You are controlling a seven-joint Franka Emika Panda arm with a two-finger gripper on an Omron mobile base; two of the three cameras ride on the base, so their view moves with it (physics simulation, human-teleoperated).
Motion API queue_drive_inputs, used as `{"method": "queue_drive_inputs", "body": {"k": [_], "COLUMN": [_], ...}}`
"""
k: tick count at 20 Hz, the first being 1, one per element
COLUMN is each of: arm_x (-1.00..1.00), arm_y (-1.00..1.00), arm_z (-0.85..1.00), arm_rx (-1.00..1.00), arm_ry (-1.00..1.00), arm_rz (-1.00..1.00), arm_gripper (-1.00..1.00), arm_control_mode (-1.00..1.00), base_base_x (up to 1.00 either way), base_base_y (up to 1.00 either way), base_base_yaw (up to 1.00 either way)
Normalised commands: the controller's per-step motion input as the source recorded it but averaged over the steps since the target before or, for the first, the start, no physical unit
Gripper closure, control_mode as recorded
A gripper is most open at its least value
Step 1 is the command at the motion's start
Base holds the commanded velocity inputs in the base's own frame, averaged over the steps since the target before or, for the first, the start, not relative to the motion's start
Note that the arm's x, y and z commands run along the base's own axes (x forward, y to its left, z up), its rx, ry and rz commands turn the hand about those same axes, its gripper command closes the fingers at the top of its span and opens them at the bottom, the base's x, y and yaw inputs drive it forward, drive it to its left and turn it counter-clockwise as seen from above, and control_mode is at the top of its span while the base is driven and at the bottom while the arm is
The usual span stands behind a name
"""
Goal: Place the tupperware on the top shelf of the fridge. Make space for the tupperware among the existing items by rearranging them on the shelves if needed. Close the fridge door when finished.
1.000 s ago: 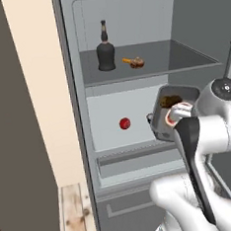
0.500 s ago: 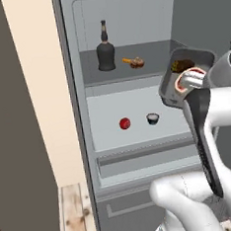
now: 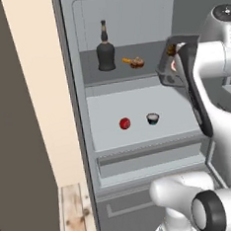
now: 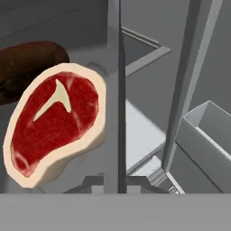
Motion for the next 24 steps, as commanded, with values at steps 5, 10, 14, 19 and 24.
{"method": "queue_drive_inputs", "body": {"k": [5, 10, 14, 19, 24], "arm_x": [0.82, 0.93, 0.77, 0.70, 0.83], "arm_y": [-0.06, -0.22, -0.40, -0.28, -0.11], "arm_z": [-0.20, -0.11, 0.00, 0.00, 0.00], "arm_rx": [-0.10, -0.04, 0.00, 0.00, 0.00], "arm_ry": [0.00, 0.00, 0.00, 0.00, 0.00], "arm_rz": [0.00, 0.00, 0.00, 0.00, 0.00], "arm_gripper": [1.00, 1.00, 1.00, 1.00, 1.00], "arm_control_mode": [-1.00, -1.00, -1.00, -1.00, -1.00], "base_base_x": [0.00, 0.00, 0.00, 0.00, 0.00], "base_base_y": [0.00, 0.00, 0.00, 0.00, 0.00], "base_base_yaw": [0.00, 0.00, 0.00, 0.00, 0.00]}}
